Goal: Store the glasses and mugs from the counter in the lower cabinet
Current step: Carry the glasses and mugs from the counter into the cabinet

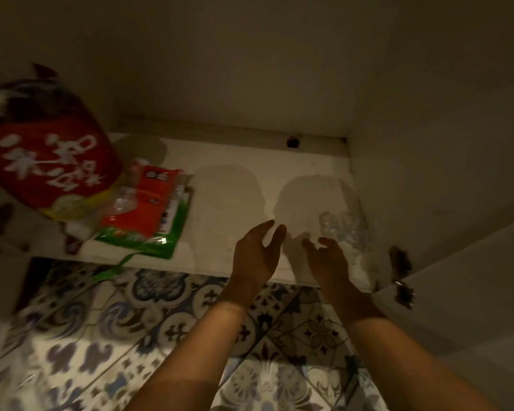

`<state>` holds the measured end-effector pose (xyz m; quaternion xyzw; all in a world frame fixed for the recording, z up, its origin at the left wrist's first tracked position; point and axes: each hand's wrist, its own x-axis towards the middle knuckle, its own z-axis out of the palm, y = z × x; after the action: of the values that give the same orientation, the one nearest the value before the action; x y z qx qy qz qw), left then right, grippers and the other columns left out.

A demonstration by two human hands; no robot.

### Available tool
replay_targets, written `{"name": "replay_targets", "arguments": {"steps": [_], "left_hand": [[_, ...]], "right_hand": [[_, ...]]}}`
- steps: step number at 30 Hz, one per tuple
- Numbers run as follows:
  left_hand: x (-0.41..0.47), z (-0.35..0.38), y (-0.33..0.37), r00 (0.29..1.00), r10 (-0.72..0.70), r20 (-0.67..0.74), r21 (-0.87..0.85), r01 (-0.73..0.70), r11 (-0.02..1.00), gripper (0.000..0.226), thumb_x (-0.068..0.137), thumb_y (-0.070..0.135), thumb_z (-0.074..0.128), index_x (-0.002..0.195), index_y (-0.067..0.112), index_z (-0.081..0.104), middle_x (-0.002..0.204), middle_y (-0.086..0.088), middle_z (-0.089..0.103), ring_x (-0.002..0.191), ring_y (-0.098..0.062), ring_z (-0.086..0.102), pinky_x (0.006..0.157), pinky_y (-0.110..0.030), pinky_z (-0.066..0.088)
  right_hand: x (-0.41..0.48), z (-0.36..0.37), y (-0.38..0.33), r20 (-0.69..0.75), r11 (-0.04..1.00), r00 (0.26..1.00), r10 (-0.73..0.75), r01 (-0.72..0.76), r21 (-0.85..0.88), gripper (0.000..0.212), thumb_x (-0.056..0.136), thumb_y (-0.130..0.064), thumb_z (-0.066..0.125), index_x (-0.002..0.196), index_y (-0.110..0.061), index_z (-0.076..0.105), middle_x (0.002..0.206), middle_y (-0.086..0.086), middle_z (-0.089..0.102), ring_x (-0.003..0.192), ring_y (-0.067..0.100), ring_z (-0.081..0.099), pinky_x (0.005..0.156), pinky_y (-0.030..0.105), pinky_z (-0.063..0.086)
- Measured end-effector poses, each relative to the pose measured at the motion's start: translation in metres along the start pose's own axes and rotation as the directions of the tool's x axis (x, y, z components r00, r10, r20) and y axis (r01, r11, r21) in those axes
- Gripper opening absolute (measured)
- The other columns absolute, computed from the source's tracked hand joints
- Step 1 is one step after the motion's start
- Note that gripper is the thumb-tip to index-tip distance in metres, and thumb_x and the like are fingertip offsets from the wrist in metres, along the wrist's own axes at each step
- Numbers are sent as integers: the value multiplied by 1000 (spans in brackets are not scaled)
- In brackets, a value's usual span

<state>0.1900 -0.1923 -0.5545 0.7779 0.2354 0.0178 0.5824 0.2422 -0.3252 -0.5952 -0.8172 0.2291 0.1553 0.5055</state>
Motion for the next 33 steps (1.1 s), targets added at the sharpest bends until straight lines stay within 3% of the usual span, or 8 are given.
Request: {"name": "replay_targets", "arguments": {"steps": [3, 8, 10, 13, 18, 21, 25, 33], "left_hand": [[-19, -72, 21, 999, 28, 23, 120, -30, 992, 49, 99, 42, 57, 142, 18, 56, 145, 3, 56, 130, -5, 48, 101, -7, 29], [-60, -187, 67, 994, -74, -79, 206, 88, 975, 49, 97, 46, 59, 138, 19, 61, 143, -1, 59, 130, -19, 55, 106, -20, 40], [-83, -230, 93, 986, -119, -118, 217, 142, 966, 33, 97, 37, 61, 118, 13, 70, 111, -3, 72, 103, -23, 65, 83, -19, 47], [-119, -282, 150, 980, -138, -144, 308, 177, 935, 36, 99, 37, 56, 76, 9, 56, 62, 2, 51, 59, -19, 51, 60, -35, 42], [-178, -358, 263, 992, -14, -129, 285, 50, 957, 46, 99, 53, 51, 128, 21, 68, 124, 10, 66, 111, -8, 63, 88, -13, 45], [-209, -402, 337, 991, -3, -130, 161, 24, 987, 37, 95, 50, 57, 120, 27, 73, 116, 16, 71, 98, 11, 63, 77, 1, 42], [-234, -452, 435, 996, 9, -87, 95, 0, 995, 31, 87, 57, 61, 103, 36, 76, 99, 23, 75, 93, 14, 65, 80, -9, 52], [-248, -530, 605, 925, 377, 51, 277, -376, 884, 27, 94, 43, 64, 116, 30, 73, 103, 18, 72, 92, 9, 65, 80, -15, 55]], "right_hand": [[-50, 11, -43, 72, 988, 993, -95, 103, -116, 60, 96, -44, 62, 146, -13, 48, 145, 13, 56, 131, 32, 54, 104, 32, 42], [-143, 31, -114, 250, 921, 948, -198, 267, -284, 64, 97, -46, 60, 150, -15, 43, 148, 15, 52, 133, 34, 52, 108, 37, 42], [-183, 32, -147, 326, 889, 921, -216, 323, -325, 65, 97, -46, 59, 152, -16, 41, 153, 13, 47, 136, 32, 49, 111, 37, 41], [-241, 23, -198, 393, 825, 882, -261, 415, -384, 65, 96, -47, 61, 152, -20, 41, 154, 8, 46, 137, 29, 50, 111, 36, 42], [-353, -21, -296, 443, 763, 834, -329, 512, -395, 53, 95, -53, 58, 134, -16, 56, 132, 7, 63, 117, 26, 61, 97, 39, 52], [-419, -58, -362, 486, 760, 787, -381, 566, -320, 49, 97, -50, 58, 136, -20, 56, 126, -5, 60, 117, 19, 61, 98, 35, 50], [-486, -100, -440, 522, 802, 771, -364, 545, -246, 47, 79, -80, 51, 111, -47, 59, 117, -11, 68, 103, 5, 65, 96, 29, 53], [-580, -154, -602, 392, 667, 664, -637, 729, -153, 12, 92, -31, 69, 100, -29, 77, 86, -18, 74, 83, -6, 67, 72, 11, 52]]}}
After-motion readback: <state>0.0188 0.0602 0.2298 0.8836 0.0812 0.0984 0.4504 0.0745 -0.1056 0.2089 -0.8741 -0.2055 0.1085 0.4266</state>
